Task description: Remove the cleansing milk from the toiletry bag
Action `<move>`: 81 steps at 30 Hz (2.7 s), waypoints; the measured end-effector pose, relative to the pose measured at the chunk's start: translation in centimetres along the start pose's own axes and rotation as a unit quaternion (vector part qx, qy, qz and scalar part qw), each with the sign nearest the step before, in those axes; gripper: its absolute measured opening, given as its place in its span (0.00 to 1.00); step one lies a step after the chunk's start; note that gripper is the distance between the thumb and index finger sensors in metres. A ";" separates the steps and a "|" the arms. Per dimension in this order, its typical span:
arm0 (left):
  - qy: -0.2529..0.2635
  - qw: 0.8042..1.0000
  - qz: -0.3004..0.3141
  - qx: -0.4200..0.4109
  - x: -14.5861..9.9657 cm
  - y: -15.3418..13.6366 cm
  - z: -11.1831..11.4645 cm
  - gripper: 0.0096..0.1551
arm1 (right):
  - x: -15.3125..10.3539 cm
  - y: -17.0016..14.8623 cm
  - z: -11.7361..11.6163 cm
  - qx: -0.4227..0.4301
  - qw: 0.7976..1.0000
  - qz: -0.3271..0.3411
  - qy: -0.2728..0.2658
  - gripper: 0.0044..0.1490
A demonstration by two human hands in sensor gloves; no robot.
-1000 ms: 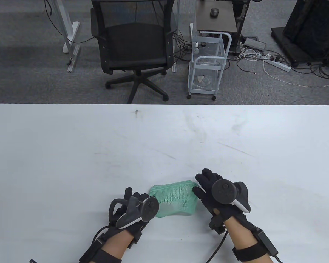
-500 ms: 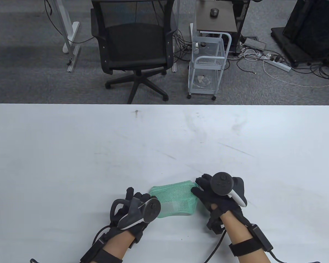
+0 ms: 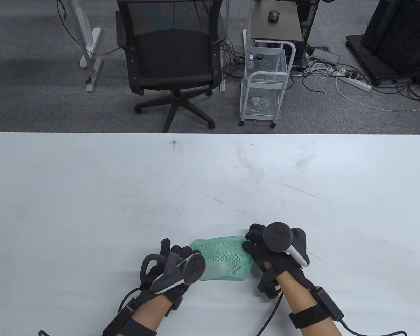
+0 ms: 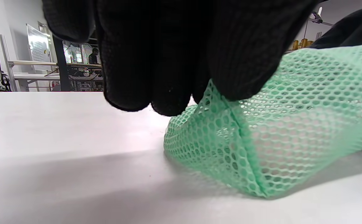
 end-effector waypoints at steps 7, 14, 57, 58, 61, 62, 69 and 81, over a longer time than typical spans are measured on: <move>0.030 0.999 -0.021 -0.032 -0.2 -1.3 -1.3 0.25 | -0.7 0.6 0.9 0.003 0.997 0.044 -0.060 0.24; 0.051 0.996 -0.055 -0.055 -0.1 -3.2 -2.1 0.29 | -1.8 1.8 2.0 0.014 0.988 0.095 -0.122 0.23; 0.102 0.982 -0.073 -0.144 -0.2 -5.7 -3.1 0.22 | -6.4 6.3 3.6 -0.095 0.930 0.285 -0.213 0.24; 0.107 0.982 -0.074 -0.139 -0.3 -5.7 -3.2 0.22 | -6.3 6.4 3.4 -0.109 0.927 0.287 -0.215 0.24; 0.106 0.984 -0.073 -0.125 -0.4 -5.6 -3.3 0.22 | -6.1 6.7 2.8 -0.158 0.925 0.282 -0.201 0.24; 0.104 0.985 -0.072 -0.121 -0.4 -5.5 -3.2 0.22 | -6.0 6.8 2.6 -0.174 0.924 0.281 -0.193 0.24; 0.071 0.988 -0.056 -0.122 -0.2 -5.1 -2.9 0.24 | -5.6 6.8 2.0 -0.199 0.934 0.265 -0.135 0.26; 0.054 0.989 -0.047 -0.128 -0.1 -4.7 -2.6 0.26 | -4.6 5.2 2.7 -0.121 0.963 0.232 -0.070 0.28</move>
Point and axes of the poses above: the tracker on the back of each hand, its own y axis roughly to the thumb side, its own x axis roughly from the wrist to the fingertips, z = x × y, the point moved 2 cm from there along x, roughly from the wrist to the fingertips, and after that the axes turned 6 degrees about -z, right-handed, at the moved point
